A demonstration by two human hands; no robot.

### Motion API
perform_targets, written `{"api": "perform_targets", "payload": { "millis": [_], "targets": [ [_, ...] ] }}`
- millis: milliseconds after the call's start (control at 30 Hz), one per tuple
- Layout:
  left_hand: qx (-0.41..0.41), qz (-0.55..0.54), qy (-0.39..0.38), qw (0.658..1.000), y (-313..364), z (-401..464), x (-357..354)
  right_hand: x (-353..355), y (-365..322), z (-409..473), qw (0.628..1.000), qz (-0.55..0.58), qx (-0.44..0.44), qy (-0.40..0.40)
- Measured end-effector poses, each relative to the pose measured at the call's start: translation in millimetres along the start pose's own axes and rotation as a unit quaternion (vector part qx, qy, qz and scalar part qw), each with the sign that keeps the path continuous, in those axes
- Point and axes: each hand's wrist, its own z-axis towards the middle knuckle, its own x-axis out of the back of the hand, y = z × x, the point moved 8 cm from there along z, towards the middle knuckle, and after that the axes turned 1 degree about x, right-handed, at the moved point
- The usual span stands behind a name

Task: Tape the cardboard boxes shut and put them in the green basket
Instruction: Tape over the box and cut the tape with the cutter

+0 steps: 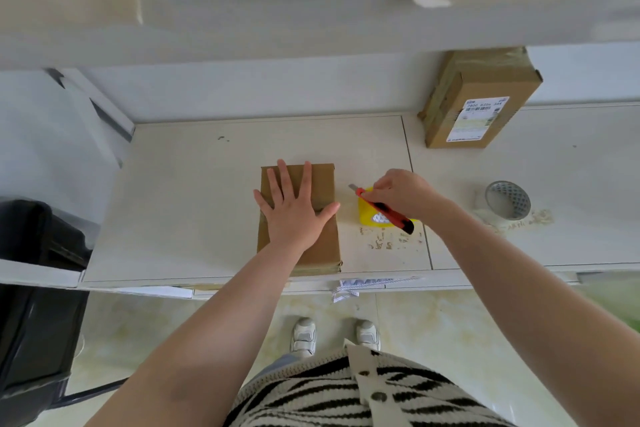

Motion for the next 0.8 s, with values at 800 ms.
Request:
{"api": "perform_targets", "payload": {
  "millis": [800],
  "targets": [
    [-0.009, 0.019, -0.004, 1.000, 1, -2, 2, 15, 24, -9, 0.926, 0.326, -0.023, 0.191]
  ]
}}
